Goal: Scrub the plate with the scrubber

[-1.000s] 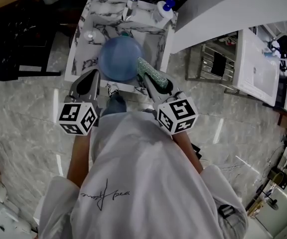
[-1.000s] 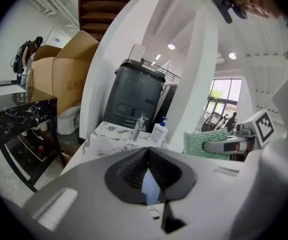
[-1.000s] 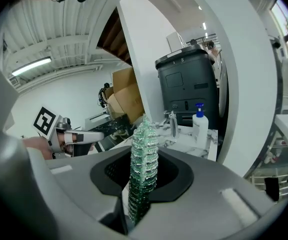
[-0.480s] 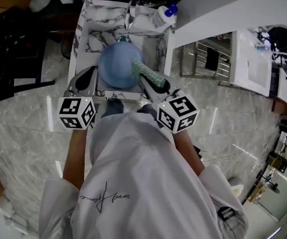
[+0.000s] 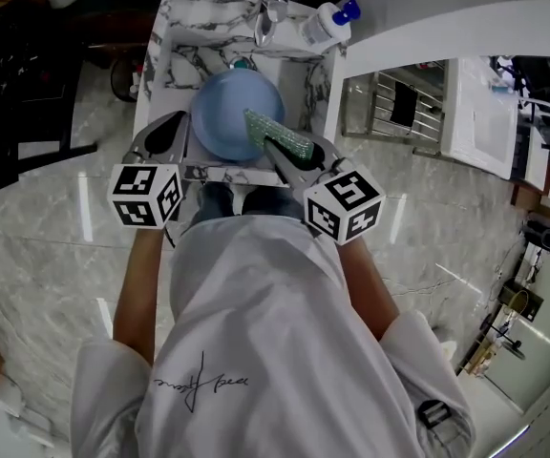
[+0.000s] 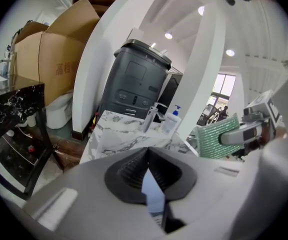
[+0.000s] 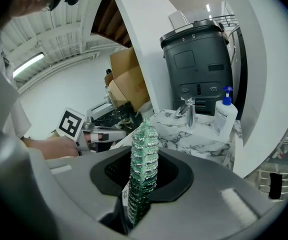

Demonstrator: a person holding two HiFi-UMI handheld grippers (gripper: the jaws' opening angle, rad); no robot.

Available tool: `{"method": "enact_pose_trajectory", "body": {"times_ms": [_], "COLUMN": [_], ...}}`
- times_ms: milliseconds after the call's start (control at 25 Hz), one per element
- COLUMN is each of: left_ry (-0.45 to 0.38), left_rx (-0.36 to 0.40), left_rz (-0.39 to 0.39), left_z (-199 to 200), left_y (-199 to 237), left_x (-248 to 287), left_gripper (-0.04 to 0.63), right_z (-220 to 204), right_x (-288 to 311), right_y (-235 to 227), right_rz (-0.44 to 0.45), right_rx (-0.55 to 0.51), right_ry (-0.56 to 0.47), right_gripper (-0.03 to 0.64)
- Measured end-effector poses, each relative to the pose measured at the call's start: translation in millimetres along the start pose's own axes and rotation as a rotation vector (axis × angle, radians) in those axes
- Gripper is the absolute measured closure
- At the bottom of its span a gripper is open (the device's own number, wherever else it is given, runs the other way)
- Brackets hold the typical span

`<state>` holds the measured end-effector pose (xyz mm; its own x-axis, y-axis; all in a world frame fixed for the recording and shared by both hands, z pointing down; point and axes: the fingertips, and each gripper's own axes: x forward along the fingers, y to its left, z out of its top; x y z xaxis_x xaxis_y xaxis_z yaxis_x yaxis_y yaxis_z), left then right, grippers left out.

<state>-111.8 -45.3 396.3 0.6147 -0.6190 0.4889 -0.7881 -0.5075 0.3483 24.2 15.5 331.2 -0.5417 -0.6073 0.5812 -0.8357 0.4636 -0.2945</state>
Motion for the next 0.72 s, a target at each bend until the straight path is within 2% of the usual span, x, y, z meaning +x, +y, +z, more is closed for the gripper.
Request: {"method": "enact_pose_trajectory", "body": {"times_ms": [440, 720], "left_ry": [0.079, 0.175], "left_rx": [0.003, -0.001], "left_rz": [0.013, 0.026], "left_z": [-6.8, -27.0], "left_y": [10.4, 25.3], "left_x": [30.6, 66.4], "left_gripper": [0.541, 0.541], "right_z": [-21.8, -25.8], "right_x": [22.0, 48.6], "right_y": [-12.5, -24.2], "right_rz": [0.048, 0.089], "right_rx": [0.039, 0.035], "right_ry": [0.126, 0.188], "right_gripper": [0.551, 0.551]}}
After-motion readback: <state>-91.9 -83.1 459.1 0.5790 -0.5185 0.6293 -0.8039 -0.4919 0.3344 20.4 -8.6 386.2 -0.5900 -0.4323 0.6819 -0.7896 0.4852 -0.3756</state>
